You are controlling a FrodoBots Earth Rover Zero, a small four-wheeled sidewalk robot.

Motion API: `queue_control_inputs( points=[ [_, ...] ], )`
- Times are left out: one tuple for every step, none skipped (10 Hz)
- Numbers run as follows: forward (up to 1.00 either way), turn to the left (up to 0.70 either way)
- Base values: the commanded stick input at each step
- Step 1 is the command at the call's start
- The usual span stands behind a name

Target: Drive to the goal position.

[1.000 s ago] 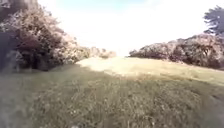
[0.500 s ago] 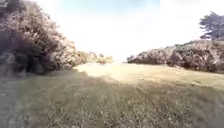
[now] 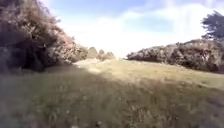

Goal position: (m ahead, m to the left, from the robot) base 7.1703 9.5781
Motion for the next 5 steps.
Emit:
queue_control_inputs(
  points=[
    [0.70, 0.00],
    [0.70, 0.00],
    [0.70, 0.00],
    [0.70, 0.00],
    [0.70, 0.00]
  ],
)
